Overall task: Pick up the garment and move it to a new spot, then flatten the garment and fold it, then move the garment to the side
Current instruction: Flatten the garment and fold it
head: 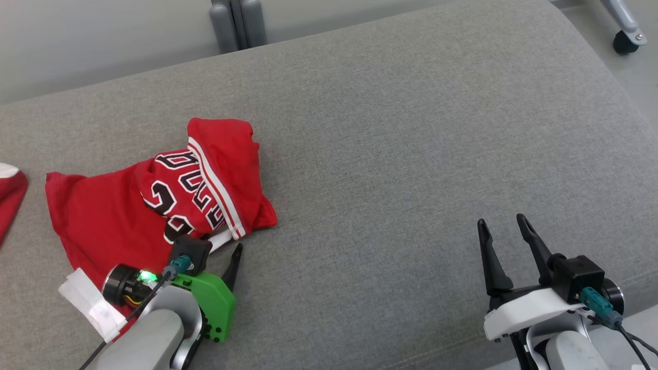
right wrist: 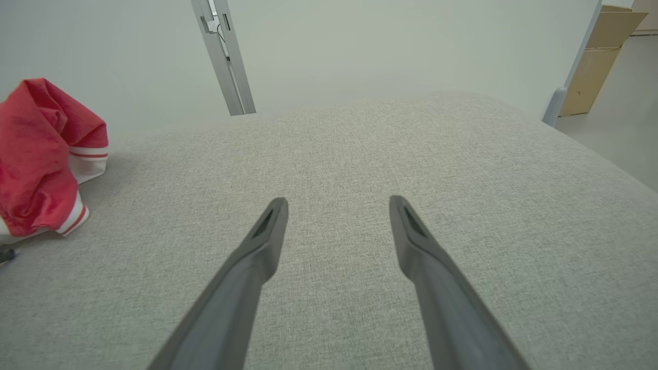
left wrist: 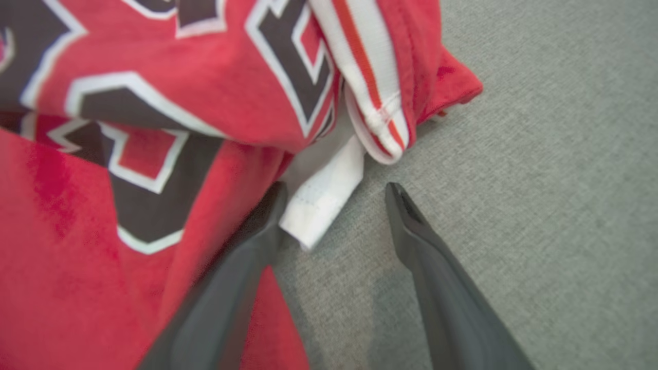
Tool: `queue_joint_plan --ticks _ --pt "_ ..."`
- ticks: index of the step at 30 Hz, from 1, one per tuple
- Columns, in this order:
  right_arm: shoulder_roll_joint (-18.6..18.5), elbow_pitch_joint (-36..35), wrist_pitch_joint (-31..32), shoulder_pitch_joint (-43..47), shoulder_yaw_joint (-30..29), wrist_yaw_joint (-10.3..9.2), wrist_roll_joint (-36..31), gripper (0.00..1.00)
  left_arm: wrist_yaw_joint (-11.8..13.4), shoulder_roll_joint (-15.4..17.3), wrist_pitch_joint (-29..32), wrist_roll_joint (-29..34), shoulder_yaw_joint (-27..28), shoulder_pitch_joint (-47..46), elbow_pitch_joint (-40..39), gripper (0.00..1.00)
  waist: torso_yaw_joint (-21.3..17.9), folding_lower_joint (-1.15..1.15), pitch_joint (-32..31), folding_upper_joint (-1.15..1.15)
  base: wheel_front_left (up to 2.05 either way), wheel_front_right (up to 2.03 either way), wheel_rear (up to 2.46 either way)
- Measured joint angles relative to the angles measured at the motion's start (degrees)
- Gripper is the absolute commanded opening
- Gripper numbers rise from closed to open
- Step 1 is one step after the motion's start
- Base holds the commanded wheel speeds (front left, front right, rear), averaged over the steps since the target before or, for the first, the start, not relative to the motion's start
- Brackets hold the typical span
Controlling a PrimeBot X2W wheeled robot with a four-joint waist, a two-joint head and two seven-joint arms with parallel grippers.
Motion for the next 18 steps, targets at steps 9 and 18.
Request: queue_joint_plan --ticks 9,18 --pt "0.0 0.2 0.0 -0.5 0.6 0.0 0.3 1.0 -2.0 -1.9 -0.5 1.0 -1.7 -2.9 6.1 0.0 -0.2 0.0 -0.4 0.0 0.0 0.0 0.0" --pt "0.0 0.5 0.0 0.6 -0.1 0.0 0.3 1.0 -5.3 -5.6 1.3 -0.7 -2.5 -3.8 -3.8 0.0 -0.5 0.0 -1.9 0.0 0.0 0.0 0.0"
